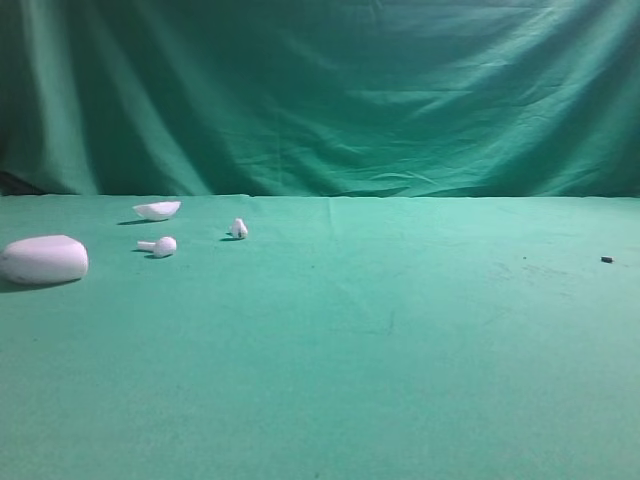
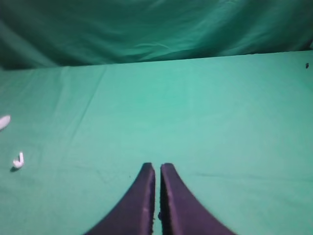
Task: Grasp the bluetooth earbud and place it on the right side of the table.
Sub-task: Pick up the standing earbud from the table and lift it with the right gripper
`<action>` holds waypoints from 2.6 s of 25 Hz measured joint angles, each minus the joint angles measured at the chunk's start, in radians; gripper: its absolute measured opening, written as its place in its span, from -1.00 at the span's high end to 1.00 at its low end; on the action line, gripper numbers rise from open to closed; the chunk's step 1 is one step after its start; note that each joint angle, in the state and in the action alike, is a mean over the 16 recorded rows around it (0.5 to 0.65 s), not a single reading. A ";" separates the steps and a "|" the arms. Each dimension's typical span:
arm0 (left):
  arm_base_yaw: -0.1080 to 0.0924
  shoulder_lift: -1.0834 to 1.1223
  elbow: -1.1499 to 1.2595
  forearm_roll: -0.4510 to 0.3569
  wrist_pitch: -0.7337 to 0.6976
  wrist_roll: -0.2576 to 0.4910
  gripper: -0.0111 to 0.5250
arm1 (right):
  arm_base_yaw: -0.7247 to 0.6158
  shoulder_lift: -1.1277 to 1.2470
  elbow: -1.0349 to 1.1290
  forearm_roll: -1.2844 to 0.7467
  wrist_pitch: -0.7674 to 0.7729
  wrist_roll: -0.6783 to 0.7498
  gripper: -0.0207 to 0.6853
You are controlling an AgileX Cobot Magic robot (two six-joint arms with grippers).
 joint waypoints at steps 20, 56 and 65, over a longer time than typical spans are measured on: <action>0.000 0.000 0.000 0.000 0.000 0.000 0.96 | 0.445 1.070 -0.972 -0.201 0.514 0.058 0.92; 0.000 0.000 0.000 0.000 0.000 0.000 0.96 | 0.523 1.564 -1.375 -0.280 0.421 0.189 0.22; 0.000 0.000 0.000 0.000 0.000 0.000 0.96 | 0.518 1.547 -1.428 -0.282 0.499 0.200 0.70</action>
